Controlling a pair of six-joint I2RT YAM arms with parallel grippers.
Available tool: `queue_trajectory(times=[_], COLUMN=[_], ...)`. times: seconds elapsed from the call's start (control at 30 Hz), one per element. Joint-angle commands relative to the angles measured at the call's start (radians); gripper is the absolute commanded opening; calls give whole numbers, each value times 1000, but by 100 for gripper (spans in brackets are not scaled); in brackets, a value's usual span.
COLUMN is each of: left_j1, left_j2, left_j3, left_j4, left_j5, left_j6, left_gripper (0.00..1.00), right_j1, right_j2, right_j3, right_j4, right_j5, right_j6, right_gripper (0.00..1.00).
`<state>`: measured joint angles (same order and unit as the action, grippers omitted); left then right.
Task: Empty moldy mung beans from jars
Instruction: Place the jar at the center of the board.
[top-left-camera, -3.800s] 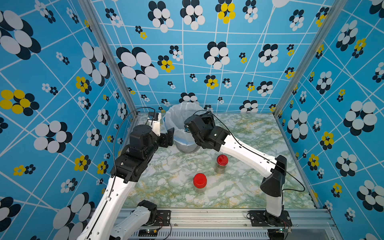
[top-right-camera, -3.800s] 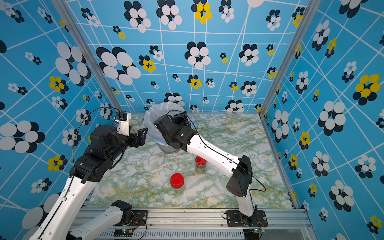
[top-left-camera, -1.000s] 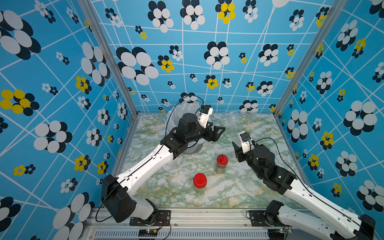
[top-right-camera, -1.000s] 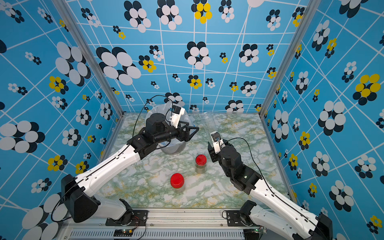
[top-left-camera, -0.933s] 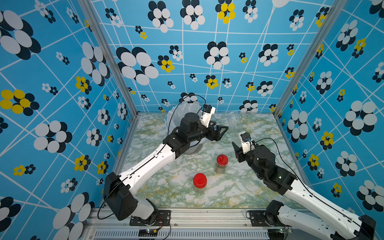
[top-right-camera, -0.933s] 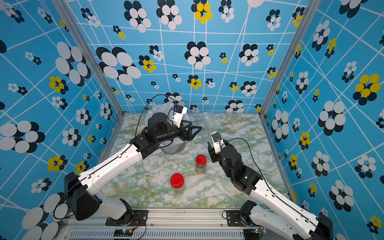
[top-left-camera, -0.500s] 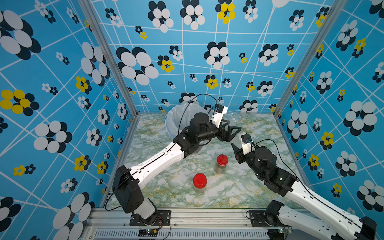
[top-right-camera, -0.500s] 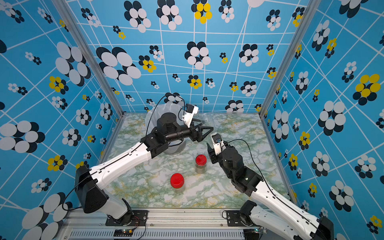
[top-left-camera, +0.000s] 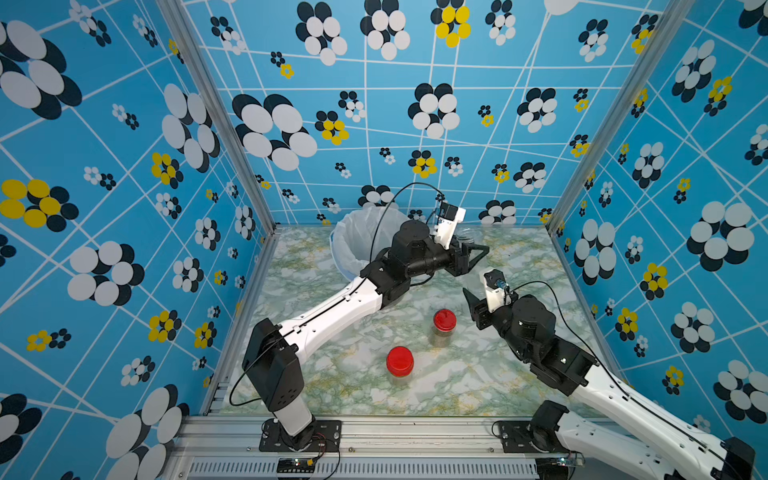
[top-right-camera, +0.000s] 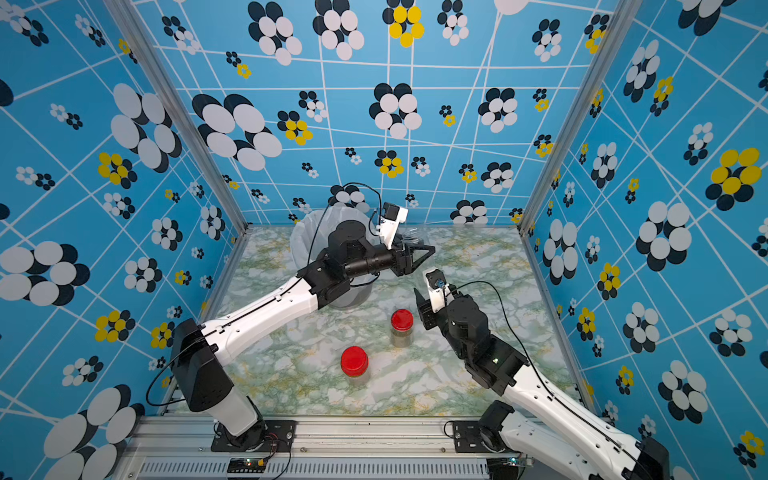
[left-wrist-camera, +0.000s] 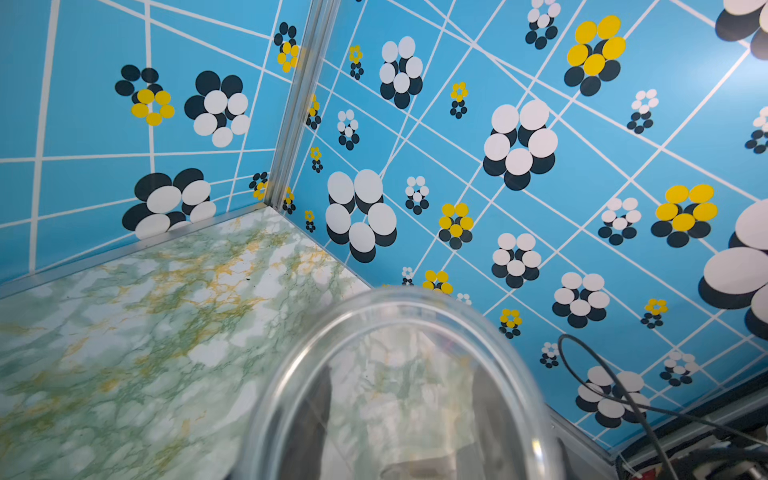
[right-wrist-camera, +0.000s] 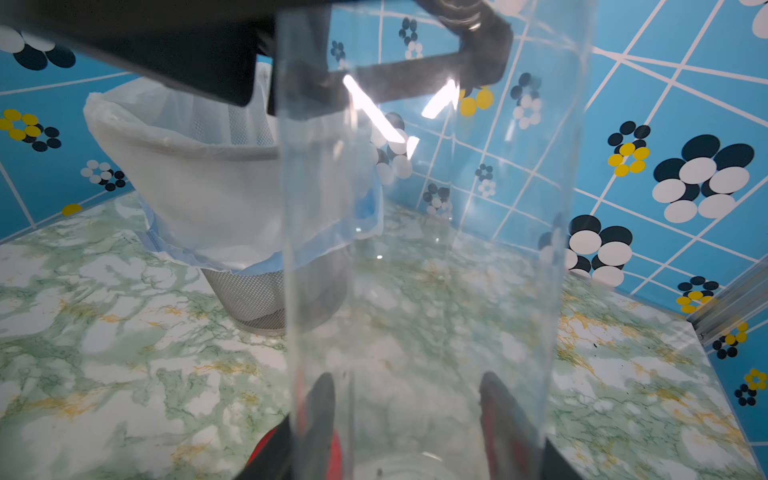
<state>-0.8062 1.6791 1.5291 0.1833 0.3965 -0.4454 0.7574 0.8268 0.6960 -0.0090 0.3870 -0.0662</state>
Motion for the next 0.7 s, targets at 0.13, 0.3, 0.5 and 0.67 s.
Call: queue_trajectory(times=[0.13,0.3,0.5,0.67], left_j1=[2,-1,1,-1], left_j2=[2,-35,-111,-216], left_j3=[30,39,25,0], left_j4=[29,-12,-78,-154], left_j5=[-32,-70,-162,-240], left_j6=[53,118,235,329], left_gripper=[33,31,30,30], right_j1=[3,3,3,3], right_j2=[8,-2,-40,-48], right_j3=[31,52,65,104], right_j4=[-26,-80,-136,-206], right_j5=[-21,-52,-110,-102], right_j6=[9,23,39,72], right_gripper=[47,74,98,99])
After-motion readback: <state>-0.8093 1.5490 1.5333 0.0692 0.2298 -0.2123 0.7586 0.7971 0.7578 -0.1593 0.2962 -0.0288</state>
